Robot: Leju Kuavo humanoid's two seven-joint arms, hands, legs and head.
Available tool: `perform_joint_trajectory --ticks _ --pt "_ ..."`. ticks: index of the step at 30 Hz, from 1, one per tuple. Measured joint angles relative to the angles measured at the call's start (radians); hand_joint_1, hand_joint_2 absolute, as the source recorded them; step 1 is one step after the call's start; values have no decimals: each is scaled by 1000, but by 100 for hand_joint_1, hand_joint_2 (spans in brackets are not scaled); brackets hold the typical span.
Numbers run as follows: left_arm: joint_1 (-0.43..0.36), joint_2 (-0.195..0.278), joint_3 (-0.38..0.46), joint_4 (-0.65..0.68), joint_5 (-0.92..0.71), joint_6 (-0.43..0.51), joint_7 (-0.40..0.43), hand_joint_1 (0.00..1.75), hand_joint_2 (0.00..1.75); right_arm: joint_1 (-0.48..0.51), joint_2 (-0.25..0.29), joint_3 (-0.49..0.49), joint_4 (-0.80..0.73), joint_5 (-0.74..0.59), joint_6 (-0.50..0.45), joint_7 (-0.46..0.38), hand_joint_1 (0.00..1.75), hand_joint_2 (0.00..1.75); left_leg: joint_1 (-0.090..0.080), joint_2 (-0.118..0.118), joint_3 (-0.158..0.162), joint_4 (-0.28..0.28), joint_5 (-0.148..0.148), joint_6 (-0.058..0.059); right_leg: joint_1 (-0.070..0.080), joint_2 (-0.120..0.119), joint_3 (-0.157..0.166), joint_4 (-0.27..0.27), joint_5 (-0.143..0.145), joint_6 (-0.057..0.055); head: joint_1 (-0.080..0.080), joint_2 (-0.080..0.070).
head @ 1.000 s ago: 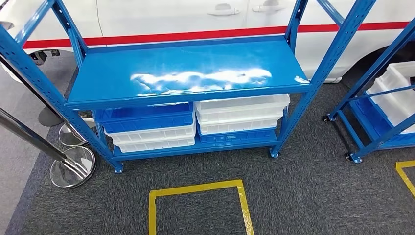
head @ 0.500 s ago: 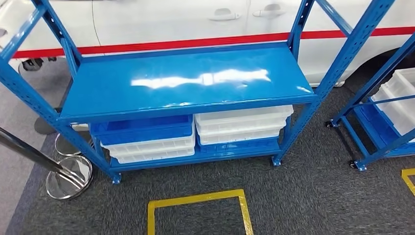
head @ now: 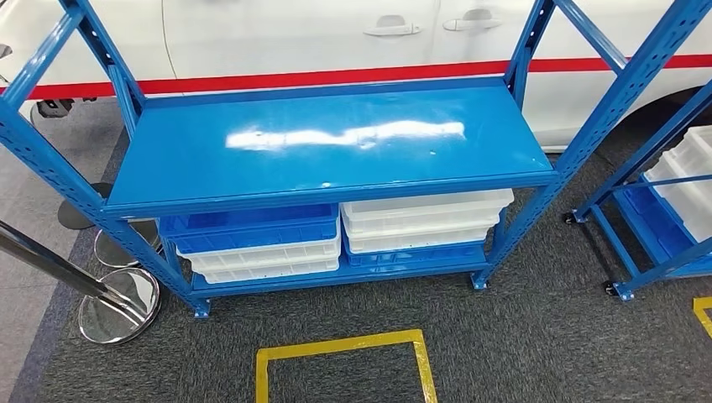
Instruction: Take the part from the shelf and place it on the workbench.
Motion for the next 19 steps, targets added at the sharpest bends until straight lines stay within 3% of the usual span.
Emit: perform_joint_trajectory --ticks 2,4,6,8,9,10,12,14,16,19 --pt "-1 1 0 0 0 4 2 0 0 0 2 -1 0 1 -2 6 0 0 2 1 2 0 -3 -10 -3 0 3 -10 5 -5 0 0" --pt "-1 1 0 0 -1 9 4 0 0 0 4 -3 0 1 -4 10 0 87 2 1 -11 39 -32 -22 -12 -2 11 -23 10 -12 0 0" --pt "-1 1 0 0 -1 12 5 0 0 0 5 -4 0 2 -7 13 0 175 8 2 -61 151 -94 -35 -15 -4 15 -28 12 -17 0 0" --pt "0 1 0 0 -1 15 5 0 0 0 6 -5 0 5 -12 18 0 175 19 2 -114 262 -134 -50 -16 -6 16 -27 10 -20 0 0" --pt "1 1 0 0 -2 17 5 0 0 0 6 -5 0 7 -15 22 0 175 25 2 -121 274 -126 -58 -18 -6 18 -26 8 -20 0 0" --pt "2 2 0 0 -2 18 5 0 0 0 6 -5 0 9 -17 25 0 175 31 2 -107 244 -99 -67 -21 -5 21 -24 5 -18 0 0" --pt "2 1 0 0 -2 21 6 0 0 0 7 -5 0 8 -19 23 0 87 44 3 -41 106 -31 -88 -27 -3 24 -13 -5 -9 0 0" --pt "0 0 0 0 -1 24 7 0 0 -1 7 -7 -1 3 -20 16 0 0 48 -2 2 13 -3 -79 -24 0 19 3 -16 4 0 0" --pt "0 -1 0 0 0 26 8 0 0 -2 7 -9 -2 0 -19 12 0 0 45 -7 5 3 -7 -58 -20 2 17 8 -20 12 0 0" --pt "1 -1 0 0 0 28 8 0 0 -2 7 -11 -1 0 -19 9 0 0 40 -7 6 4 -8 -51 -23 3 20 1 -17 17 0 0"
